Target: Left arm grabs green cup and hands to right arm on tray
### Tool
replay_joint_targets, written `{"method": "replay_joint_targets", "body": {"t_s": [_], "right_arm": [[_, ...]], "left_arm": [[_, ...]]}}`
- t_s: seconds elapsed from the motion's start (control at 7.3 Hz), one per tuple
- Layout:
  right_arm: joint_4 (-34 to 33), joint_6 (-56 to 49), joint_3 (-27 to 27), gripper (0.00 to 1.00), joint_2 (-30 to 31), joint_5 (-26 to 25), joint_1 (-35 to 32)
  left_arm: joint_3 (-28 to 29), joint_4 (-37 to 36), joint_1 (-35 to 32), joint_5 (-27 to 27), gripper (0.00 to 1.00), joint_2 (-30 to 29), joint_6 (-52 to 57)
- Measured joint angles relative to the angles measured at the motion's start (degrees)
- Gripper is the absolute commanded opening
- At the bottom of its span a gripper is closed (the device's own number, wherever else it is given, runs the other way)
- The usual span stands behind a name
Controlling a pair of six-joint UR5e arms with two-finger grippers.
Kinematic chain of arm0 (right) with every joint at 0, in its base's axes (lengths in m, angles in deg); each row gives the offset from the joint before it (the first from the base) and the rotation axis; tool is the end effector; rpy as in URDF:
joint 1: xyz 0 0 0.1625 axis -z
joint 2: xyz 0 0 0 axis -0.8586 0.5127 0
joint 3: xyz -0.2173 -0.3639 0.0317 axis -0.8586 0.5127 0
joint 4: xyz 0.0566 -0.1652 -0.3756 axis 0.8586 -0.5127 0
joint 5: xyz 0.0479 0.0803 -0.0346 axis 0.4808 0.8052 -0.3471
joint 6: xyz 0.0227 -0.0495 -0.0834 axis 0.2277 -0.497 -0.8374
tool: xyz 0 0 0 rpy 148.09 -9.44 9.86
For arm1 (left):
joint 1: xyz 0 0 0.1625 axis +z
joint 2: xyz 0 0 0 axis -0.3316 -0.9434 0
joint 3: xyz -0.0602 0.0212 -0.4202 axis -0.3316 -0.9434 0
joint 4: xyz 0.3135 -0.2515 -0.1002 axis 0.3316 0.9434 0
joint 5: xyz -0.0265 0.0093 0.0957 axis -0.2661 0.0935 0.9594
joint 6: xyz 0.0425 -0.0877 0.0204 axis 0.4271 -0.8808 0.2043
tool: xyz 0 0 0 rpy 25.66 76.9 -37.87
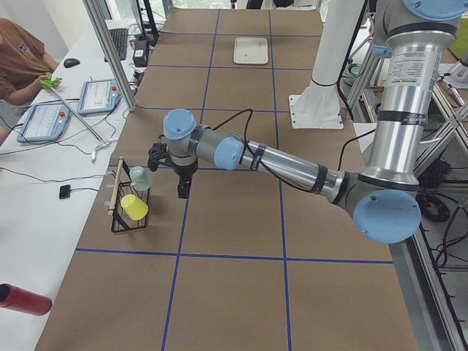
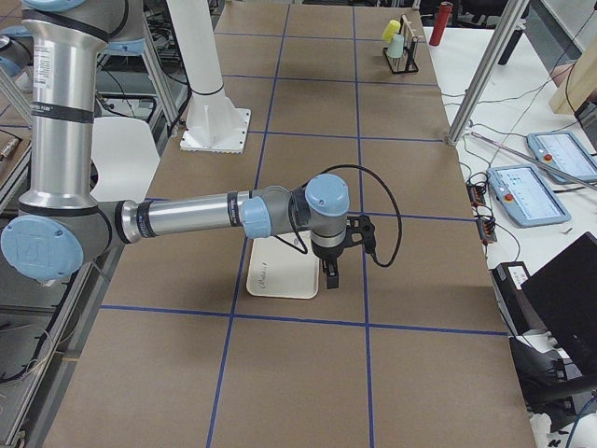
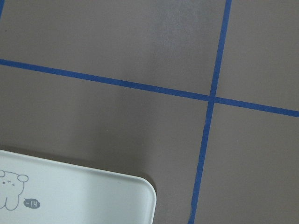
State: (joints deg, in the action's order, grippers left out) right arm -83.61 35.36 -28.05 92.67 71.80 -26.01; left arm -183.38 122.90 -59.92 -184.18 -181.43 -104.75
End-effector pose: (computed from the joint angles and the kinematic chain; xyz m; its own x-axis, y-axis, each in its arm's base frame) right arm 0.0248 -0.4517 0.5745 0.6950 -0.1613 0.7007 0.0554 0.9836 0.1714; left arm 0.0458 -0.5623 0.4753 0.6325 0.0451 -0.7732 0.0510 0.9937 0.0997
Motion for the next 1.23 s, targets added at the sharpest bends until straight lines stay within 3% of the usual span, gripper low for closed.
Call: {"method": "replay_joint_targets", "body": {"t_s": [0.68, 0.96, 1.23], "right_arm": [[0.10, -0.21, 1.18, 1.00, -0.24, -0.06, 0.49], [0.05, -0.32, 1.26, 1.00, -0.26, -0.04, 0.52], [0.02, -0.32, 1.28, 1.00, -0.27, 0.00, 0.52]], "left_arm": [[26.97, 3.43, 7.62, 5.43, 1.00, -24.48, -4.38], [32.76, 7.14, 9.06, 6.35, 0.98, -26.62, -4.44], [34.85, 8.74, 9.35, 8.29, 0.98, -26.94, -4.20]]}}
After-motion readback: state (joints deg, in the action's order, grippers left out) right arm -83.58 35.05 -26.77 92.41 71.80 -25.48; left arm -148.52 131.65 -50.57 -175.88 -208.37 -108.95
